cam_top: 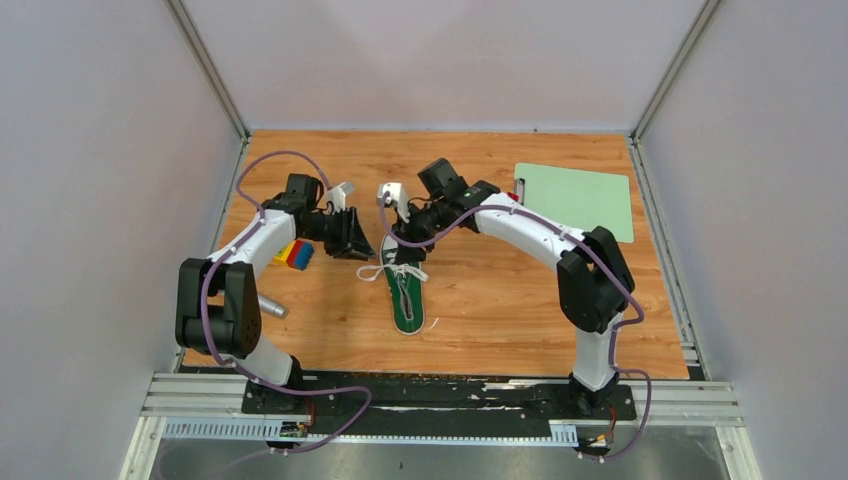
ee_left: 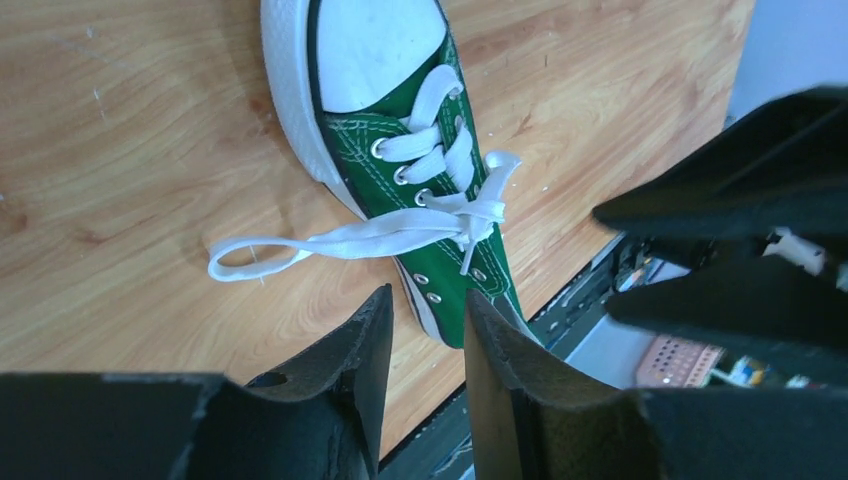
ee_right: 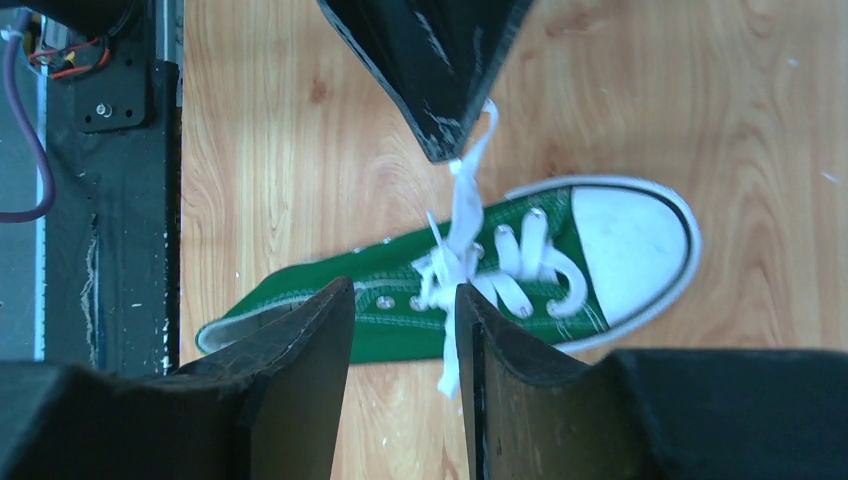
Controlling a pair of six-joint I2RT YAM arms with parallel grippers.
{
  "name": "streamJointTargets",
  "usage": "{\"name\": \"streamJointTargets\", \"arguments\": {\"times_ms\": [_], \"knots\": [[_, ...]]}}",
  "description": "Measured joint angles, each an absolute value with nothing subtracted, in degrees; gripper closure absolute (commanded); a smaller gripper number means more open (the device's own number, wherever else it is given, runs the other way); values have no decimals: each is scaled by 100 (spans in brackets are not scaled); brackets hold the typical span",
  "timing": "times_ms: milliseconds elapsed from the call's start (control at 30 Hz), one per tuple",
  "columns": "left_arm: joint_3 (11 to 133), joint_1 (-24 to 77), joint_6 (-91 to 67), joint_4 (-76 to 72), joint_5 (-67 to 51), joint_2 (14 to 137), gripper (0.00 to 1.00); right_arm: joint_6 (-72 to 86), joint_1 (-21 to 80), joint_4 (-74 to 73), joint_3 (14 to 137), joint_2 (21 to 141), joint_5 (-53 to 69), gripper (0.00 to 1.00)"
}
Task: Tie the shoes
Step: Tie the shoelace on the shoe, then adjust the shoelace on the shoe.
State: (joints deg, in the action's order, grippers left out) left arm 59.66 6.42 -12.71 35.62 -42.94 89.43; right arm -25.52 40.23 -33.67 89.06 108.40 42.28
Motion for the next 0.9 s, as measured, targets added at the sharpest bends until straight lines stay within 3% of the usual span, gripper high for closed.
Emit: {"name": "streamJointTargets", "arguments": {"times_ms": [333,400,600,733,900], "knots": [[4458,252,-2877,2864,-4755,8757,52,-2733,4456,-3404,9301,11668,3874,56],[4442,255,-2978,2685,-4777,8735,52,-2731,4451,-3404,9354,11784,3837,60],[4604,255,-2991,2475,-4742,8602,51,-2668,4445,-3411,9588,12033,3798,88],[4668,255,-2958,2467,-4668,8499,51,-2585,4445,-3406,9662,12066,3833,96],[4659,255,-2936,2486,-4584,8355,51,-2491,4447,-3406,9673,12066,3964,99]]}}
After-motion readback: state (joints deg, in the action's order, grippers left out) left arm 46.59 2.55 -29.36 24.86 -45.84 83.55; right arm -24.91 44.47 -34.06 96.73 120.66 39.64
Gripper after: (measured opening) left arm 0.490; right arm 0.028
